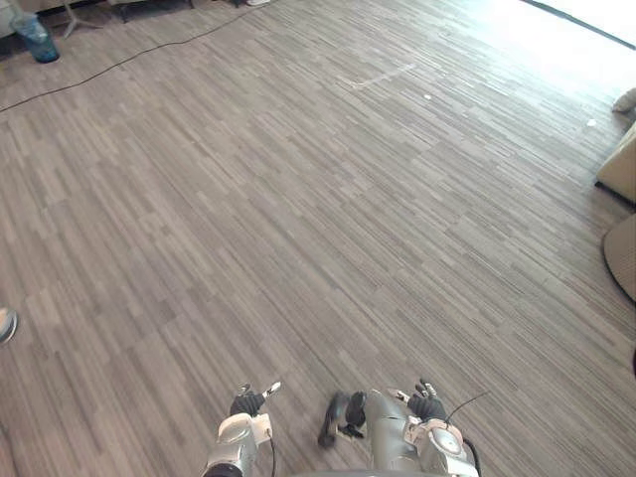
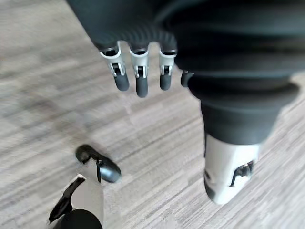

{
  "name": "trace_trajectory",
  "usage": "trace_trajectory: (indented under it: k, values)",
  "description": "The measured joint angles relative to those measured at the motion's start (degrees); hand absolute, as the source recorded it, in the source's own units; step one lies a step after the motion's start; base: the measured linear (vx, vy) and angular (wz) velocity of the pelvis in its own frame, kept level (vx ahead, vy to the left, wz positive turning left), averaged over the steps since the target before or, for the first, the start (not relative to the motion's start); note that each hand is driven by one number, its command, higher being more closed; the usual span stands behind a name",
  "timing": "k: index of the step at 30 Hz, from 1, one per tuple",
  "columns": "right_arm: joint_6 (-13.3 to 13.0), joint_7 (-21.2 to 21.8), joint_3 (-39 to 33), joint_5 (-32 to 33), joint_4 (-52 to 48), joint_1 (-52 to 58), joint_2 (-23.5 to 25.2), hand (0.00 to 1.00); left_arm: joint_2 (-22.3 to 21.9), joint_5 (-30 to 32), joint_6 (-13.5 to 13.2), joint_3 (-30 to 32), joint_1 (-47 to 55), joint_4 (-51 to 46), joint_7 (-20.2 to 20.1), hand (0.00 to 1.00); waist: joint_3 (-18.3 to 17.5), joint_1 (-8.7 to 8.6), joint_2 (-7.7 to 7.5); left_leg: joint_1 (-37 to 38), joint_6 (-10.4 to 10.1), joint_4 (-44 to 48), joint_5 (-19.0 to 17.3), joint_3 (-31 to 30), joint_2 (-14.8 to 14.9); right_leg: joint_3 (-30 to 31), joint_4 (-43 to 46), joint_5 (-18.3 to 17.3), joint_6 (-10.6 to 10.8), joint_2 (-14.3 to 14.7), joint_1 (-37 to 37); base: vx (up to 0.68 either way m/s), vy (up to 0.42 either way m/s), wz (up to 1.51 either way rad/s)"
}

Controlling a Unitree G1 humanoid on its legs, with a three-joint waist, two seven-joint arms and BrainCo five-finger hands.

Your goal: Pick up cushions and gather them together orderly.

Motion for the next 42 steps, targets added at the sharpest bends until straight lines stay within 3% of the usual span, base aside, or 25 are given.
trace_trajectory:
  k: [1,3,4,5,7,10,12,14,15,16,17,18,20,21,23,26,28,30,31,32,35,36,37,39,42]
  values:
    - [0.4,0.1,0.0,0.0,0.2,0.1,0.4,0.00,0.0,0.3,0.0,0.8,0.4,-0.1,-0.1,0.00,0.4,0.13,0.63,-2.4,0.0,7.0,2.5,-2.7,1.5,0.9,-1.5,-0.7,0.3,1.3,2.8,0.51,-0.106,-0.62]
    - [0.5,0.1,1.2,0.0,0.9,0.1,0.8,0.00,-0.1,0.6,-0.1,2.0,0.8,-0.5,-0.1,0.00,1.0,0.11,1.14,-11.9,-1.0,32.0,0.5,-6.9,4.9,3.9,-8.0,-1.3,1.1,4.9,12.2,0.49,-0.046,-0.66]
    - [0.5,0.1,1.8,0.0,1.4,0.0,0.9,0.00,-0.1,0.6,-0.1,2.4,1.1,-0.9,-0.1,0.00,1.2,0.36,0.88,-14.3,-0.1,36.1,-1.2,-6.6,5.4,4.9,-9.5,-1.6,1.3,5.4,14.7,0.53,-0.024,-0.82]
    - [0.6,0.1,3.6,0.1,2.7,-0.7,1.0,0.00,-0.1,0.6,-0.2,2.6,1.9,-1.6,-0.2,0.00,1.3,0.89,0.29,-20.6,3.3,40.6,-5.6,-6.1,5.9,7.6,-12.6,-2.5,1.2,6.2,19.1,0.39,0.006,-0.96]
    - [1.0,0.0,5.4,0.1,3.0,-0.8,1.1,0.00,0.1,0.3,-0.5,2.7,3.2,-3.9,0.0,0.00,1.0,2.30,-0.38,-32.4,6.2,34.8,-11.9,-4.7,7.0,13.5,-16.9,-3.1,2.8,7.2,24.1,0.38,0.054,-1.27]
    - [1.1,-0.1,4.6,0.1,3.1,0.3,1.7,0.00,-0.2,-0.1,-1.4,3.6,3.5,-4.5,0.1,0.00,0.9,3.84,0.30,-36.9,6.1,16.3,-12.6,-5.7,6.4,18.9,-18.2,-5.0,6.4,7.1,29.6,0.43,0.131,-1.07]
    - [1.1,-0.3,4.6,0.1,3.1,0.8,1.5,0.00,-0.2,0.0,-1.6,3.8,3.6,-4.8,0.1,0.00,0.8,3.86,0.24,-38.3,3.8,4.0,-10.9,-6.8,5.4,21.5,-19.8,-7.2,8.6,6.4,33.7,0.55,0.254,-0.76]
    - [1.1,-0.3,4.9,0.0,3.3,0.7,1.5,0.00,0.1,-0.1,-1.6,3.8,3.8,-5.5,0.2,0.00,-0.2,4.52,-0.93,-39.6,3.7,-2.2,-3.8,-8.3,3.8,25.1,-21.3,-9.7,10.9,4.7,36.2,0.69,0.399,-0.87]
    - [1.0,-0.3,5.0,0.0,3.9,0.7,1.9,0.00,0.4,0.0,-1.6,3.8,4.3,-5.7,0.2,0.00,-1.7,4.76,-1.79,-39.6,4.6,-1.9,-1.0,-8.0,2.5,27.1,-21.5,-10.2,11.7,3.4,36.7,0.71,0.381,-0.80]
    - [1.1,-0.3,5.3,0.0,5.1,0.7,2.2,0.00,1.3,0.1,-1.5,4.0,4.4,-5.6,0.3,0.00,-2.9,4.31,-4.14,-39.8,7.5,-0.2,-1.4,-7.1,0.7,29.2,-19.9,-10.0,12.5,1.1,36.1,0.73,0.370,-0.55]
    - [1.0,-0.2,5.2,0.0,5.2,1.0,2.0,0.00,1.7,0.2,-1.4,3.9,4.2,-5.1,0.3,0.00,-3.1,3.77,-5.04,-38.7,8.7,1.5,-3.9,-5.8,-0.1,29.9,-15.7,-7.8,15.8,-0.6,34.8,0.73,0.364,-0.37]
    - [1.0,-0.2,4.8,0.0,5.4,1.2,2.3,0.00,2.0,0.2,-1.4,3.8,3.9,-4.4,0.3,0.00,-2.9,3.92,-5.29,-37.2,9.0,2.4,-5.7,-5.4,-0.7,30.4,-10.1,-5.8,16.5,-1.0,33.3,0.68,0.407,-0.39]
    - [0.9,-0.1,4.7,-0.1,5.6,1.9,1.8,0.00,2.9,0.2,-1.4,3.1,3.9,-2.9,0.5,0.00,-1.8,3.88,-5.52,-27.9,8.4,-0.8,-10.3,-4.0,-3.1,30.5,17.9,4.3,22.4,-3.3,23.0,0.77,0.400,-0.39]
    - [0.9,0.0,5.0,-0.3,5.2,2.1,1.5,0.00,3.1,0.2,-0.7,1.6,3.6,-1.0,0.7,0.00,-1.3,2.37,-5.39,-21.9,9.5,-2.3,-12.2,-3.3,-4.4,27.6,30.5,4.0,21.3,-5.3,17.1,0.71,0.296,-0.17]
    - [0.8,0.2,5.5,-1.1,4.0,2.2,0.8,0.00,2.4,0.5,-0.3,0.4,3.2,-0.2,0.6,0.00,-1.4,2.17,-4.02,-16.2,9.6,-5.4,-13.9,-1.7,-4.1,23.9,32.6,1.7,18.5,-5.6,11.6,0.51,0.201,-0.24]
    - [0.1,0.5,4.6,-1.9,2.2,1.5,0.8,0.00,2.4,0.7,0.0,-1.2,3.1,0.8,0.4,0.00,-1.2,1.06,-3.33,-8.3,7.4,-11.5,-16.4,-0.5,-4.3,14.7,21.4,-0.9,16.5,-6.3,1.1,0.53,0.097,-0.17]
    - [0.3,0.4,3.2,-2.1,2.5,0.9,0.2,0.00,2.1,0.8,0.2,-2.2,2.9,1.3,0.3,0.00,-1.1,0.15,-3.34,-4.0,7.4,-14.4,-16.5,-0.1,-4.4,8.5,5.6,1.2,13.6,-5.5,-0.6,0.58,-0.028,0.12]
    - [0.4,0.2,2.1,-2.1,2.6,2.0,-0.3,0.00,1.8,2.3,0.2,-3.6,2.7,1.3,-0.1,0.00,-0.9,-0.35,-4.05,0.4,7.4,-15.9,-16.5,-3.1,-6.2,8.8,-7.4,9.8,10.7,-4.6,-0.3,0.70,-0.118,0.44]
    - [0.6,0.3,1.9,-2.1,2.7,2.3,-1.4,0.00,0.6,2.8,0.2,-3.2,2.6,1.4,-0.1,0.00,-0.6,-0.92,-2.74,2.4,7.5,-15.8,-16.4,-4.2,-5.7,9.7,-3.5,9.1,7.9,-4.2,-0.1,0.71,-0.133,0.25]
    - [0.5,0.2,1.8,-2.2,2.6,2.0,-2.3,0.00,-0.1,3.0,0.1,-3.5,2.8,1.5,-0.4,0.00,-0.7,-0.88,-1.14,2.4,6.9,-14.4,-15.4,-4.8,-4.8,9.2,-0.7,6.0,7.8,-4.2,-0.4,0.66,-0.152,-0.01]
    - [0.6,0.2,1.0,-2.1,2.0,1.2,-2.8,0.00,-0.1,4.1,0.2,-2.6,2.6,1.5,-0.5,0.00,0.1,-1.75,1.60,-4.9,-0.3,8.2,-8.7,-10.8,0.6,8.4,3.4,-2.0,6.6,-2.6,3.3,0.68,-0.232,-0.09]
    - [1.0,0.1,1.2,-2.0,2.5,0.6,-2.7,0.00,0.3,4.0,0.2,-2.2,3.1,0.6,-0.8,0.00,1.0,-1.59,2.27,-14.8,-4.2,30.0,-5.8,-14.0,4.9,8.4,-0.7,-3.4,6.2,0.1,9.9,0.47,-0.155,-0.11]
    - [1.1,0.1,1.3,-2.0,2.5,0.6,-2.6,0.00,0.3,4.0,0.2,-2.2,3.1,0.6,-0.8,0.00,1.0,-1.58,2.28,-15.0,-4.1,30.7,-5.8,-13.9,5.0,8.4,-0.9,-3.5,6.2,0.2,10.1,0.67,-0.164,-0.28]
    - [1.2,0.0,3.9,-1.3,2.7,0.0,-0.9,0.00,0.3,3.9,0.0,-0.4,3.2,-1.6,-0.7,0.00,1.9,-0.58,0.15,-25.4,2.0,38.8,-10.2,-10.9,6.7,9.8,-9.3,-3.9,5.9,2.0,21.1,0.57,-0.101,-0.36]
    - [1.4,-0.1,5.1,0.4,3.3,-0.2,0.3,0.00,0.2,2.3,-0.5,-0.7,3.1,-3.9,-0.6,0.00,2.1,0.99,-1.02,-33.4,5.0,29.2,-12.3,-5.7,6.9,13.0,-15.2,-4.5,7.0,2.5,28.0,0.50,-0.011,-0.65]
